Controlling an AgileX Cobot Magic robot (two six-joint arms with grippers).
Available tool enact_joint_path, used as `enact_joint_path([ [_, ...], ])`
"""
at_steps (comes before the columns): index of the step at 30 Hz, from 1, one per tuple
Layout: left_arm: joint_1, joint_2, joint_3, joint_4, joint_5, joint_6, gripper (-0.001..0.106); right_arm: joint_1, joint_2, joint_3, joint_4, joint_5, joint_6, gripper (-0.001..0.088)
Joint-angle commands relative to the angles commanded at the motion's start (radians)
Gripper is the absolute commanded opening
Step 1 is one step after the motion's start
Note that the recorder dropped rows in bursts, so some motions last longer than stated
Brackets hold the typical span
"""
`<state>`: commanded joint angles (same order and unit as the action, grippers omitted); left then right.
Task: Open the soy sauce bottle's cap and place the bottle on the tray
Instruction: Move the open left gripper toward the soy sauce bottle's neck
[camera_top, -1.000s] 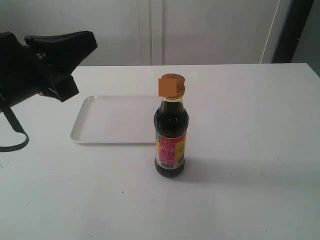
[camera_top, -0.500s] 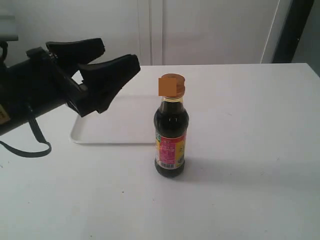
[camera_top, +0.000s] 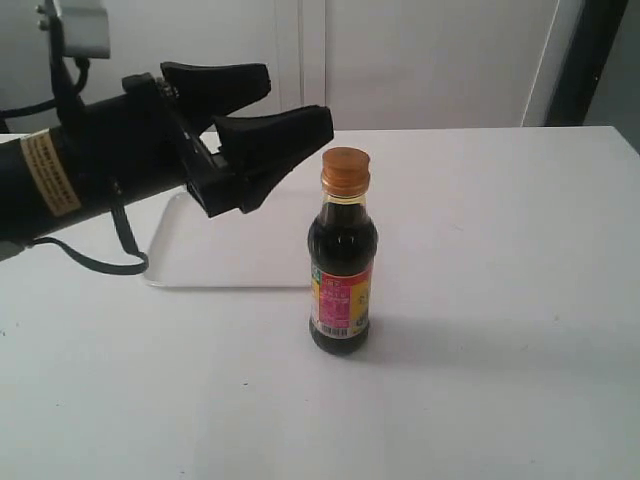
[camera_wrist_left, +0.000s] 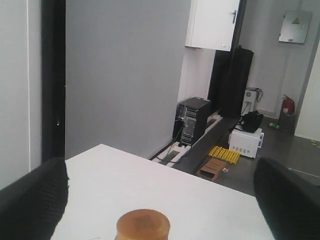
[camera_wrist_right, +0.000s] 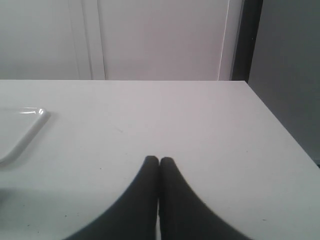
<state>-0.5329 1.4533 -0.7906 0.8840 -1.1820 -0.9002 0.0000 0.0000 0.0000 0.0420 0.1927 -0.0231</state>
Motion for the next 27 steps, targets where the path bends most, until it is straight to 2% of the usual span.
enact_joint_path([
  [3,-0.036,0.041,-0.037,0.000,0.004,0.005,0.105,0.000,0.000,0.000,0.000,0.000,0.000,0.0000],
  [8,-0.060,0.098,-0.072,0.003,0.033,0.010,0.105,0.000,0.000,0.000,0.000,0.000,0.000,0.0000],
  [18,-0.060,0.159,-0.090,0.063,0.029,0.042,0.105,0.000,0.000,0.000,0.000,0.000,0.000,0.0000],
  [27,-0.060,0.217,-0.097,0.059,0.025,0.046,0.105,0.000,0.000,0.000,0.000,0.000,0.000,0.0000],
])
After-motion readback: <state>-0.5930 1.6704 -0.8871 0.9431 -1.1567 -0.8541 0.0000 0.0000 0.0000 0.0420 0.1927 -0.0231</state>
